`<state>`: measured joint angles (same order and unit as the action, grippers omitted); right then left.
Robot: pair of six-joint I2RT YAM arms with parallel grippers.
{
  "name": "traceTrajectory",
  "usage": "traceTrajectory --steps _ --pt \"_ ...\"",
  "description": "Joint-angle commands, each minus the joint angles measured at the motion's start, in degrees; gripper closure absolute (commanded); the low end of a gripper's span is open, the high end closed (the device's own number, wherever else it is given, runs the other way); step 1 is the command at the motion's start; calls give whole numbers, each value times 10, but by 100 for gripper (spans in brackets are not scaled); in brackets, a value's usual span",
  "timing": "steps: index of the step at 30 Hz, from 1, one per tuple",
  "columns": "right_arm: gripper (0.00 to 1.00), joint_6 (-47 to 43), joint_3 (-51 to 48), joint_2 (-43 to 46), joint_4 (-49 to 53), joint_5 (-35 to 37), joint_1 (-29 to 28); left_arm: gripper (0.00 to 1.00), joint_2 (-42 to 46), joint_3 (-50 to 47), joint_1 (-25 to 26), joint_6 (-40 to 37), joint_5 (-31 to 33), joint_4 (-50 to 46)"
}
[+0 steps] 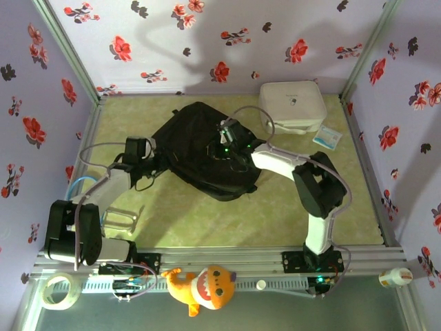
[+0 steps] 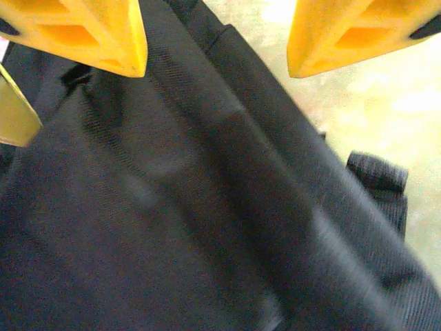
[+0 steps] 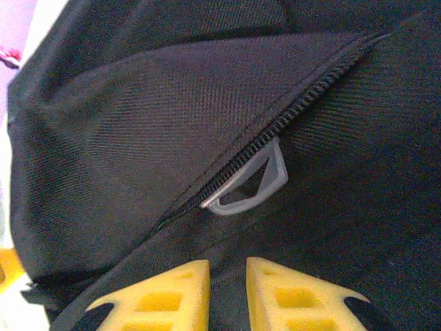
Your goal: Pack the student bag
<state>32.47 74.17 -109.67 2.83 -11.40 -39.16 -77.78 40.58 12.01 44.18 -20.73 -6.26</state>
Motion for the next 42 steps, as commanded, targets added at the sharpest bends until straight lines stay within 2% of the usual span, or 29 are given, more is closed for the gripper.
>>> traceTrajectory --steps 1,4,10,18,23,25,28,34,42 --pt "81 -14 39 -37 -17 -25 10 45 1 -23 4 58 -20 81" --pt "83 -10 57 -57 -27 -13 32 46 -4 -33 4 64 -19 89" --pt "82 62 67 -70 -84 -18 80 46 -10 -48 6 72 -19 103" --pt "81 84 96 -71 -32 7 83 46 -19 -57 9 83 -25 123" --pt "75 44 89 -32 28 76 84 46 -30 -58 15 88 -34 138" --pt "74 24 81 -22 22 62 82 45 -35 -58 19 94 -37 148" --pt "77 6 95 -38 21 2 80 45 -44 -57 22 101 -37 161" --pt "87 20 121 -78 17 -15 80 46 -55 -56 25 109 -40 172" --pt "96 55 163 -129 -29 -96 73 46 -60 -54 28 109 -43 174"
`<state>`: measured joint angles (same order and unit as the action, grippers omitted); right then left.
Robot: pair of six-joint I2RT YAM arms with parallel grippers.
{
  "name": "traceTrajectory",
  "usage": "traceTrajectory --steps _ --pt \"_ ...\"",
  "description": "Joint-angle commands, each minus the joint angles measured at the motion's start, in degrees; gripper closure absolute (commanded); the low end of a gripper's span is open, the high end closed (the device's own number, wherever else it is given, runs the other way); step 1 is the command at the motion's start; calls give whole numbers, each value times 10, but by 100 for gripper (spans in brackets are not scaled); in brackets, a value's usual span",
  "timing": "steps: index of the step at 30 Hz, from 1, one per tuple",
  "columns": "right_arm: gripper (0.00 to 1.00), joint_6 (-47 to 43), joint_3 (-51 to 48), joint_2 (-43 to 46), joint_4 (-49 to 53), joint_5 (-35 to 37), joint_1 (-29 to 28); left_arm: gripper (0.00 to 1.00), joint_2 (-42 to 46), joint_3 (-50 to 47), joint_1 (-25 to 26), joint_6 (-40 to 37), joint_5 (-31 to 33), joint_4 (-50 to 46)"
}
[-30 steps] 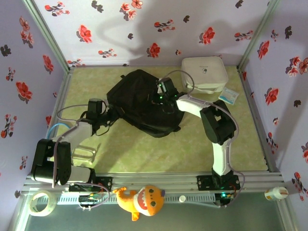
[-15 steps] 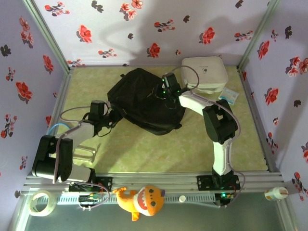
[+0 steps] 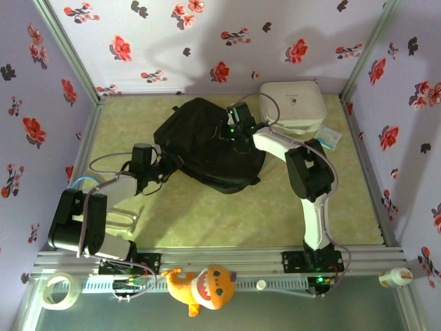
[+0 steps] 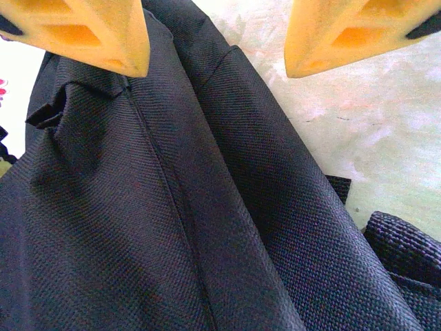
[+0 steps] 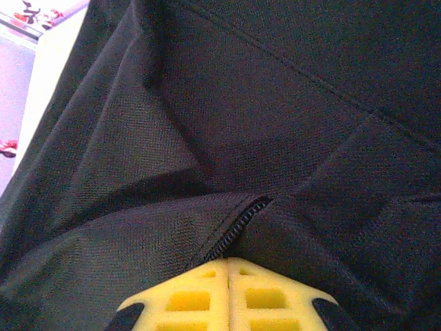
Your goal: Pack the student bag
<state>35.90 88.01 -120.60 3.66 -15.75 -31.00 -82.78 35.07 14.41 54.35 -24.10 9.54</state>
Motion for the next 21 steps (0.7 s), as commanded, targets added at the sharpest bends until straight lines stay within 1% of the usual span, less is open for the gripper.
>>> traceTrajectory --steps 1,3,7,8,10,15,18,21 --pt "96 28 25 -23 -48 -62 -10 46 -11 2 4 9 -9 17" --pt "96 43 18 -22 -76 -80 -12 46 -12 1 5 11 -10 20" --pt "94 71 -16 -2 -136 -92 -4 47 -15 0 6 17 -15 30" --pt "93 79 -27 7 -152 -92 0 47 -17 0 6 19 -17 34" --pt "89 76 -52 33 -148 -67 6 47 -20 0 6 23 -19 40" --pt "80 -43 -88 115 -26 28 -4 48 -19 -2 5 29 -18 50" --pt "71 -137 -86 141 50 50 -29 48 -17 -5 -2 27 -10 45" --pt "63 -232 -54 138 133 71 -69 47 -10 -15 -17 30 7 36"
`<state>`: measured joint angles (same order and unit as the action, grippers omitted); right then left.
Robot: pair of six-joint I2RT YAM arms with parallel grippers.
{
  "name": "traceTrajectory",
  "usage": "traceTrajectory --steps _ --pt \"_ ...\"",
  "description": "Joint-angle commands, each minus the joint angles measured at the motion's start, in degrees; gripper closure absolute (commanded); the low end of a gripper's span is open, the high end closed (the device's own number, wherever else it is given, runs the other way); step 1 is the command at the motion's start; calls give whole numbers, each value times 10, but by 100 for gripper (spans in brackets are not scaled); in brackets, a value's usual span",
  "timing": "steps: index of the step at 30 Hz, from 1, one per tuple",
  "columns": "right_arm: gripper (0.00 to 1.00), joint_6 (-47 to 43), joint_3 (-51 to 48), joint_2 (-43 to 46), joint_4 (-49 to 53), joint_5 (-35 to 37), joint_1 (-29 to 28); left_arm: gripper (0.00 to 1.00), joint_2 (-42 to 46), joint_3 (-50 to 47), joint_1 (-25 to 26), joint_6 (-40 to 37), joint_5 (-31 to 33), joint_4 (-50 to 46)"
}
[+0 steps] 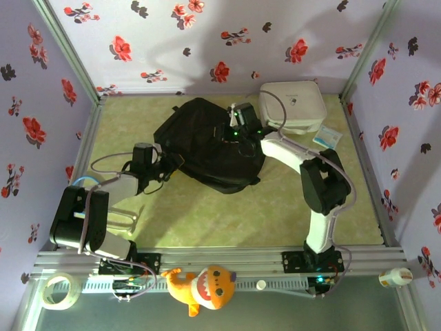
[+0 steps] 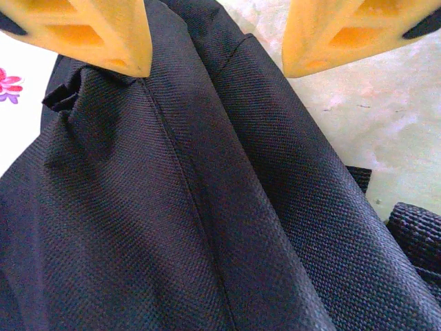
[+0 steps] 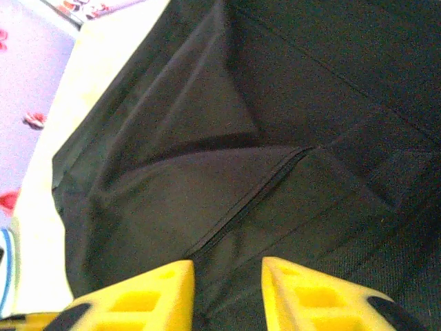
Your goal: Pack the student bag
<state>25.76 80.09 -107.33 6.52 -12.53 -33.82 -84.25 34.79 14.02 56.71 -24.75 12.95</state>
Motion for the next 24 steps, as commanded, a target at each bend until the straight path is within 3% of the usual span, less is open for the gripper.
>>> traceTrajectory --steps 1,10,14,18,24 --pt "61 -153 36 -1 121 46 -53 47 8 -16 -21 7 17 -1" --pt "52 -259 190 -101 218 24 -110 45 53 -42 -80 -5 25 -42" --pt "54 -285 261 -150 259 9 -111 44 65 -41 -85 -14 24 -60" --pt "61 -321 292 -175 282 6 -111 44 67 -40 -85 -18 24 -68" --pt "60 -368 308 -188 318 -13 -110 44 64 -37 -86 -21 19 -69"
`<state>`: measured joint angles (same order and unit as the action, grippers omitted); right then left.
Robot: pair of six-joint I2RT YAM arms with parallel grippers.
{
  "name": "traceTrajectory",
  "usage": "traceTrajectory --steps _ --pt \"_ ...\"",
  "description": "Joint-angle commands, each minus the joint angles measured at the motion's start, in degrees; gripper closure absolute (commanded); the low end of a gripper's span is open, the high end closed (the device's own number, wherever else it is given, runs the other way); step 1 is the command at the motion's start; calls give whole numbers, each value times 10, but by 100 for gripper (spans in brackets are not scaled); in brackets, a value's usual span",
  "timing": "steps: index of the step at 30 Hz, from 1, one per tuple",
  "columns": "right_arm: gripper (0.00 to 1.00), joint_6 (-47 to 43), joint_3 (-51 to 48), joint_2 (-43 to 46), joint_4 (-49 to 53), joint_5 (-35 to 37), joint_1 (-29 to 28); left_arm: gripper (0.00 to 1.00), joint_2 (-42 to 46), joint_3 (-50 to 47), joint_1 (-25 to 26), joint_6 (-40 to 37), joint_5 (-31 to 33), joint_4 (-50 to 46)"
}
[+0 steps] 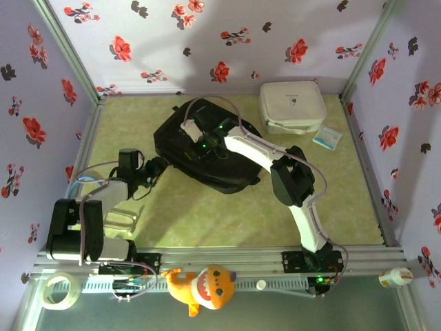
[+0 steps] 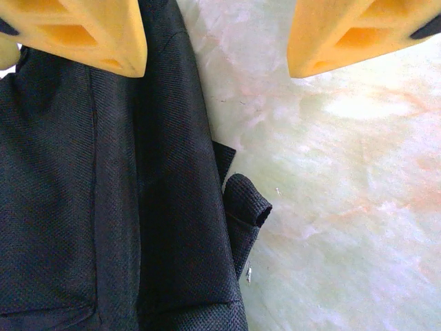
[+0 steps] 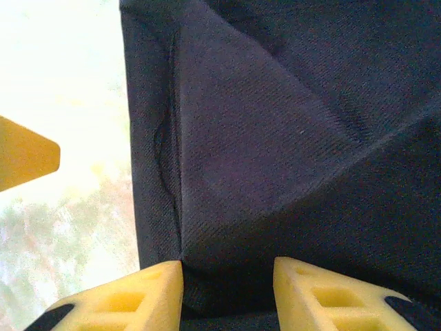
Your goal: Pack the student bag
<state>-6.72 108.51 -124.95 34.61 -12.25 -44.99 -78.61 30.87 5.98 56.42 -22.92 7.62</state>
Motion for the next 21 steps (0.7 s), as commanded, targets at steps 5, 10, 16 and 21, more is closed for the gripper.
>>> traceTrajectory --steps 5,10,16,21 --pt "59 -43 40 -31 39 -8 2 44 6 4 -5 -19 -5 -15" --pt "67 -38 62 -56 38 21 2 44 8 5 -5 -21 -8 -18" --pt "89 -14 57 -48 2 84 3 44 9 8 -5 -22 -14 -19" --pt "100 22 -1 -3 -73 100 6 44 10 13 -2 -22 -32 -11"
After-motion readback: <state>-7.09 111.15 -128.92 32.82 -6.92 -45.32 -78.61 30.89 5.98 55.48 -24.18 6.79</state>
